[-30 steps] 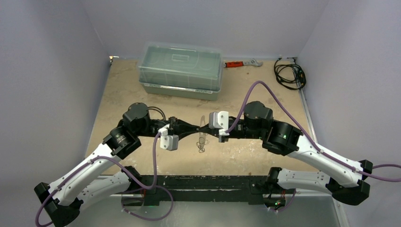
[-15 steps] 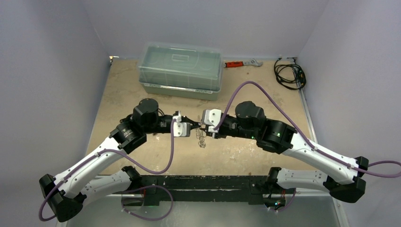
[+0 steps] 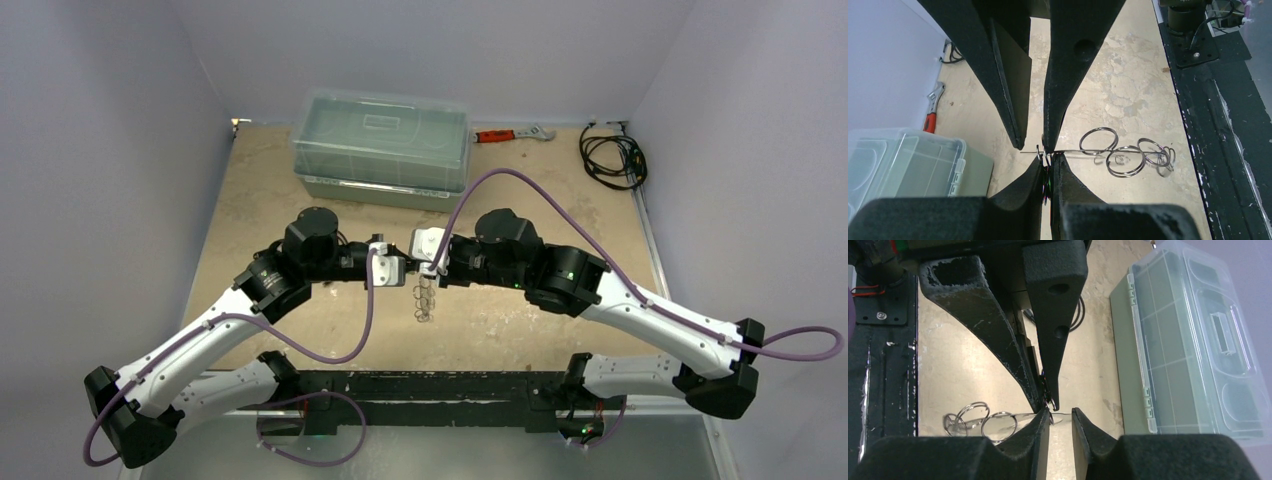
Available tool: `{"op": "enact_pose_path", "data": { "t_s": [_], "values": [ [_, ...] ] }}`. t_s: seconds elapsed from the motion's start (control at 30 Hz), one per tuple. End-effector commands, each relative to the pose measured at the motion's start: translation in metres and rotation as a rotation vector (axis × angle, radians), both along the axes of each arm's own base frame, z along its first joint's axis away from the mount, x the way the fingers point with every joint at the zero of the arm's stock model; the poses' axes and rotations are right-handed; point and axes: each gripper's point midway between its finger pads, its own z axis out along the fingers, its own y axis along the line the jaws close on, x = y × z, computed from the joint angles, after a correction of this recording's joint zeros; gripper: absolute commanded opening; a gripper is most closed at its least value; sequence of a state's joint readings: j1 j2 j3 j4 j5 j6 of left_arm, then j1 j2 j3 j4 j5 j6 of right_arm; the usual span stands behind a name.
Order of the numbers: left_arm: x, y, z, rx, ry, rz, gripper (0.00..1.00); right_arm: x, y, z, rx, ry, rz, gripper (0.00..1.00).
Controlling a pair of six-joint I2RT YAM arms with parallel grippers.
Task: Put the keys on the keyring
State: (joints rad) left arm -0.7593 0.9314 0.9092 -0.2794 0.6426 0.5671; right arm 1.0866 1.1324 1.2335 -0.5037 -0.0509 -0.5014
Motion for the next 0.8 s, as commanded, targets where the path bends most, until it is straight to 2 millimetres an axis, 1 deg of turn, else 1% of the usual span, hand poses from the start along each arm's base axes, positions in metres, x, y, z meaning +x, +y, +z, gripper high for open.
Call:
{"op": "enact_pose_path", "data": {
  "t_s": [0.0, 0.23, 0.37, 0.47, 0.5, 0.53, 0.57, 0.63, 0.7, 0.77],
  "values": [
    [-0.002, -0.003, 0.028, -0.061, -0.044, -0.018, 0.0, 0.003, 0.005, 0.016, 0.019, -0.03, 0.009, 0.24],
    [-0.001, -0.004, 0.024, -0.057, -0.028, -0.018, 0.0, -0.004, 0.015, 0.01, 0.025, 0.003, 0.061, 0.15],
    [-0.002, -0.004, 0.022, -0.058, -0.026, -0.017, 0.0, -0.004, 0.019, 0.004, 0.023, 0.01, 0.069, 0.0],
    [-0.001, -0.003, 0.023, -0.063, -0.021, -0.006, 0.0, -0.005, 0.021, 0.005, 0.046, 0.009, 0.074, 0.0],
    [0.0, -0.002, 0.023, -0.067, -0.022, 0.001, 0.04, -0.006, 0.019, 0.007, 0.06, 0.001, 0.075, 0.0],
    [0.0, -0.001, 0.023, -0.072, -0.02, 0.01, 0.15, -0.007, 0.019, 0.011, 0.079, -0.009, 0.078, 0.0],
    [-0.001, 0.0, 0.024, -0.08, -0.026, 0.011, 0.24, -0.009, 0.019, 0.016, 0.105, -0.016, 0.086, 0.0],
    [-0.003, 0.002, 0.024, -0.091, -0.038, 0.011, 0.33, -0.015, 0.017, 0.024, 0.151, -0.016, 0.102, 0.0],
    [-0.005, 0.004, 0.025, -0.096, -0.047, 0.015, 0.34, -0.017, 0.014, 0.031, 0.177, -0.032, 0.102, 0.0],
    [-0.005, 0.005, 0.023, -0.091, -0.048, 0.012, 0.33, -0.018, 0.012, 0.035, 0.191, -0.039, 0.102, 0.0]
  ]
}}
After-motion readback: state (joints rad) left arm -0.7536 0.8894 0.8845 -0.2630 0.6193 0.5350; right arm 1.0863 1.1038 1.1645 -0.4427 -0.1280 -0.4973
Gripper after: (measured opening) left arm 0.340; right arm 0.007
